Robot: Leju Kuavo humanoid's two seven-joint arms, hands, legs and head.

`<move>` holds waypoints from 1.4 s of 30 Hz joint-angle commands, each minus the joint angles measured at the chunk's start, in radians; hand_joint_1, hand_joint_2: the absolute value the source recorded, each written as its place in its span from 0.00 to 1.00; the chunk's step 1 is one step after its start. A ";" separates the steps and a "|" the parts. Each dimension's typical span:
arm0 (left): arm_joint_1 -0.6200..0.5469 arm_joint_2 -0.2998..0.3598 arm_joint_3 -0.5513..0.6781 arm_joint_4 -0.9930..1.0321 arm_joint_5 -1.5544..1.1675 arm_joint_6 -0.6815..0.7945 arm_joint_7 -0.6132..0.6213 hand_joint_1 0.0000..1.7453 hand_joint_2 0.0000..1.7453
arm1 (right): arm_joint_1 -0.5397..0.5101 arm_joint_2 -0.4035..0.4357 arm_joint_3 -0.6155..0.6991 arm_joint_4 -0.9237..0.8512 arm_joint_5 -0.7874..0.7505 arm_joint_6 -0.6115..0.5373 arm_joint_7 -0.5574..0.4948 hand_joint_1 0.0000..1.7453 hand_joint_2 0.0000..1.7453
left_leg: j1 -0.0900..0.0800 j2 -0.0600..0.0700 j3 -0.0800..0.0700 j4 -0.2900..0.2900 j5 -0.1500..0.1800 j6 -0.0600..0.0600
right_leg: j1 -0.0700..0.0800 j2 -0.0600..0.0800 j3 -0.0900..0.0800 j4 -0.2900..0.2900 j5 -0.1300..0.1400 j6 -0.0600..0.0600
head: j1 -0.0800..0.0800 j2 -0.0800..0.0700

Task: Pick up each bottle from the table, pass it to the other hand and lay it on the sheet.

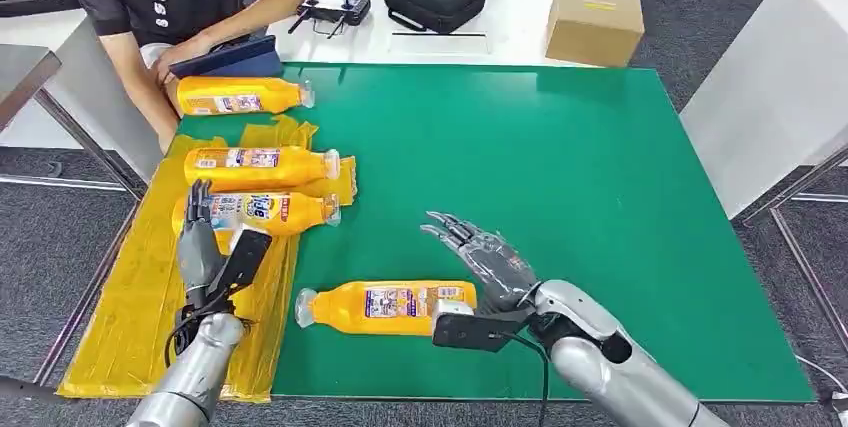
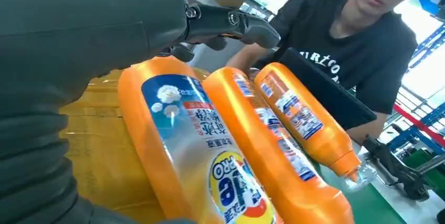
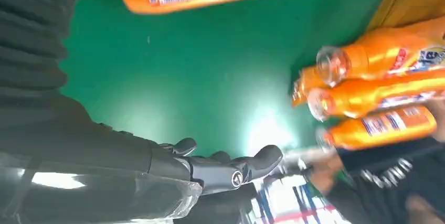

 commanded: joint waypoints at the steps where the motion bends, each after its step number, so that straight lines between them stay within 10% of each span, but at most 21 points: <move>1: -0.005 0.014 -0.022 0.017 0.012 0.006 -0.003 0.00 1.00 | 0.032 -0.035 0.079 -0.013 0.197 -0.149 -0.022 0.00 1.00 | 0.001 0.001 0.006 0.000 -0.003 -0.005 | 0.001 0.001 0.007 -0.001 -0.002 -0.003 | 0.000 0.000; 7: -0.033 0.008 -0.021 0.041 0.008 0.014 -0.003 0.00 1.00 | 0.208 0.046 0.031 -0.033 0.633 -0.472 0.098 0.00 1.00 | 0.003 -0.001 0.008 -0.001 -0.004 -0.007 | 0.003 -0.002 0.010 -0.002 -0.004 -0.005 | 0.000 0.000; 14: -0.043 0.005 -0.021 0.072 0.011 0.024 -0.022 0.00 1.00 | 0.315 0.072 -0.037 -0.039 0.791 -0.568 0.168 0.00 1.00 | 0.002 -0.003 0.006 0.000 -0.003 -0.005 | 0.002 -0.003 0.007 -0.002 -0.004 -0.003 | 0.000 0.000; 42: -0.008 0.001 -0.066 0.028 0.029 0.008 0.011 0.00 1.00 | 0.288 0.194 -0.183 0.111 0.550 -0.270 0.131 0.00 1.00 | 0.002 0.002 0.005 0.000 -0.003 -0.004 | 0.002 0.002 0.005 -0.001 -0.001 -0.002 | 0.000 0.000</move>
